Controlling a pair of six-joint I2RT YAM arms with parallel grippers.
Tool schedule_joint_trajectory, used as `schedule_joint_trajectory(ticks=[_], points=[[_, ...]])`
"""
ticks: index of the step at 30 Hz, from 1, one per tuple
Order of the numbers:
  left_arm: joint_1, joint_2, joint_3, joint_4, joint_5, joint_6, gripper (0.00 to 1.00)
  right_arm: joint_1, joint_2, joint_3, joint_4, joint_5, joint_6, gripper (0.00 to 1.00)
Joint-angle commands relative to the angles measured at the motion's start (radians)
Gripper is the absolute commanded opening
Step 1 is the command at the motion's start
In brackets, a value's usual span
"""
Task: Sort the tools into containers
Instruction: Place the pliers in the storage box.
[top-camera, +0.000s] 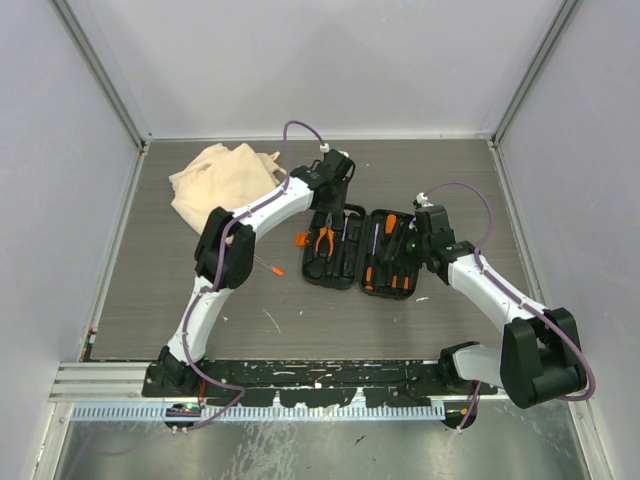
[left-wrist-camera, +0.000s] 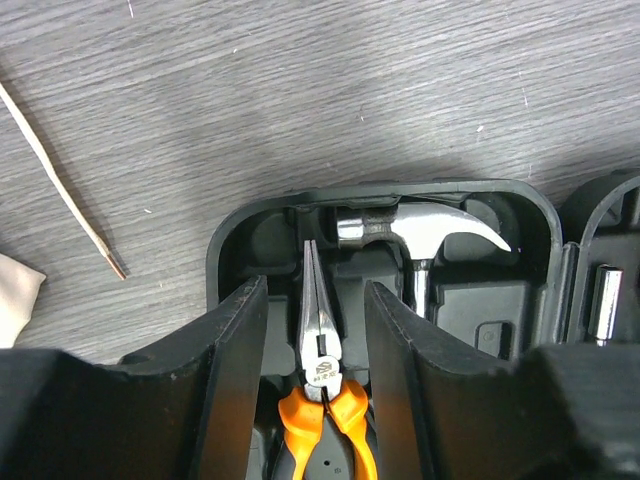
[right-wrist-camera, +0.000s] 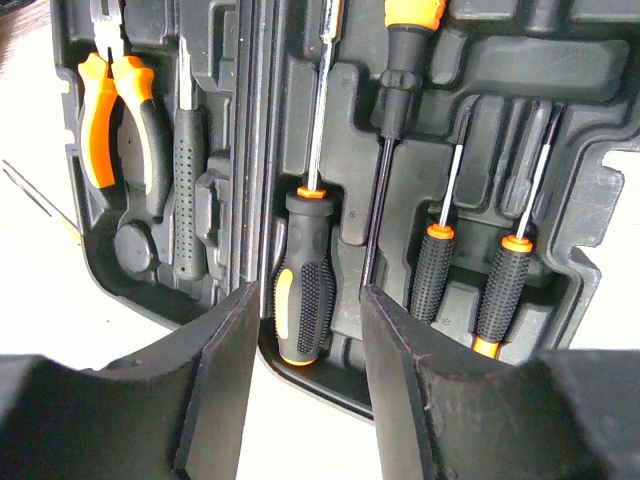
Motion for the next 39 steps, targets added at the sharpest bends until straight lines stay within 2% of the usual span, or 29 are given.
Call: schedule_joint_trajectory(ticks=[1, 6, 13, 17, 23, 30, 33, 39], points=[[0.005, -0.096, 0.016, 0.033, 0.017, 0.013, 0.45, -0.004, -0.042, 0.017, 0.018, 0.002, 0.002, 0.51], [0.005, -0.198, -0.044, 0.073, 0.034, 0.047, 0.46, -0.003, -0.055, 0.033, 0.017, 0.001, -0.017, 0.51], [0.047, -0.411, -0.285, 0.154, 0.085, 0.066, 0.46, -0.003, -0.036, 0.058, 0.050, -0.055, -0.008, 0.51], [0.116, -0.533, -0.423, 0.184, 0.130, 0.035, 0.60, 0.000, 0.002, 0.089, 0.065, -0.068, 0.015, 0.51], [0.226, -0.624, -0.496, 0.099, 0.208, 0.004, 0.63, 0.048, 0.091, 0.165, 0.064, -0.030, 0.052, 0.51], [0.273, -0.734, -0.637, 0.129, 0.157, -0.005, 0.99, 0.129, 0.221, 0.276, 0.071, 0.023, 0.090, 0.51], [0.290, -0.776, -0.667, 0.133, 0.145, 0.009, 0.98, 0.165, 0.286, 0.336, 0.072, 0.045, 0.099, 0.51], [0.294, -0.854, -0.710, 0.146, 0.013, -0.031, 0.98, 0.191, 0.421, 0.430, 0.100, 0.027, 0.117, 0.50]])
